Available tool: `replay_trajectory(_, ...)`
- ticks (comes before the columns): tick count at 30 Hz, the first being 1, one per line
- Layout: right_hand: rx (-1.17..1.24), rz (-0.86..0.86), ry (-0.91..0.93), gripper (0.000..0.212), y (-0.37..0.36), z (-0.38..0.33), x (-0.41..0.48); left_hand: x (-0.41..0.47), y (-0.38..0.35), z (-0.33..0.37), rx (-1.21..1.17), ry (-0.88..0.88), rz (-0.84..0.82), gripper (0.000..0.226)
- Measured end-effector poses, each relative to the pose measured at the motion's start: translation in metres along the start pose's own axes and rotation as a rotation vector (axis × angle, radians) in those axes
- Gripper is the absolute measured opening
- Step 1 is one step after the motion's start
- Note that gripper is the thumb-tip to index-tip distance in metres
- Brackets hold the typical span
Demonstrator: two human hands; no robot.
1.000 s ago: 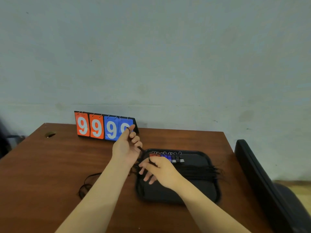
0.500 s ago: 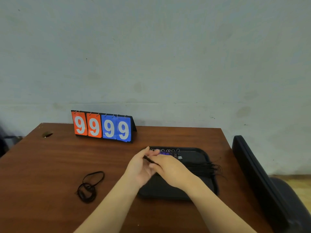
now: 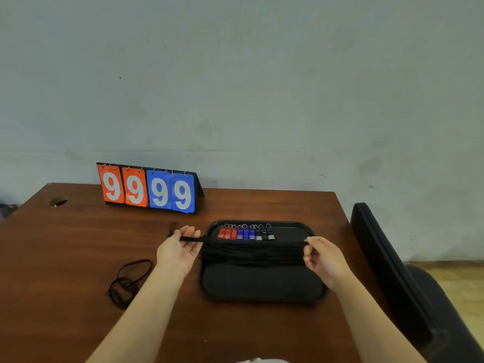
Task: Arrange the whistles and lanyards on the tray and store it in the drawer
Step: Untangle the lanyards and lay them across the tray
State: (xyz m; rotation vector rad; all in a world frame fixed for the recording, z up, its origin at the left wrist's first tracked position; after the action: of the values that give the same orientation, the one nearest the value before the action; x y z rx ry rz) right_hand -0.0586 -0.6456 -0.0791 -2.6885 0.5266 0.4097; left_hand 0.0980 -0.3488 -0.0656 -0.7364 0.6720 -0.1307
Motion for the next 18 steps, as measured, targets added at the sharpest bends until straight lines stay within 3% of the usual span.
replay_trajectory(4, -0.23, 0.143, -0.041, 0.012, 0.03, 0.005, -0.005, 0.01, 0.02, -0.006, 0.248, 0.036, 0.027, 0.024)
replay_trajectory(10, -0.136, 0.264, -0.045, 0.017, 0.072, 0.02, -0.009, 0.028, 0.065, -0.008, 0.635, 0.075, 0.124, 0.017)
replay_trajectory(18, -0.386, 0.399, -0.163, 0.009, 0.108, 0.044, -0.019, 0.04, 0.095, -0.024, 0.987, 0.127, 0.18, 0.012)
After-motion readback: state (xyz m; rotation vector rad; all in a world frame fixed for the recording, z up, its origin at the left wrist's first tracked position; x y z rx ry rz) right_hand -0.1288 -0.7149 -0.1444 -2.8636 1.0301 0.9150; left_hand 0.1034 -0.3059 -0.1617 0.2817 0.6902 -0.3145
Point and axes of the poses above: each hand's wrist, its own x-axis towards the middle knuckle, its own y-axis out of the back of the hand, z = x × y, the point moved 8 cm from there along x, towards the middle knuckle, and after that the axes turned 15 degrees about -z, right-handed, at the moved point
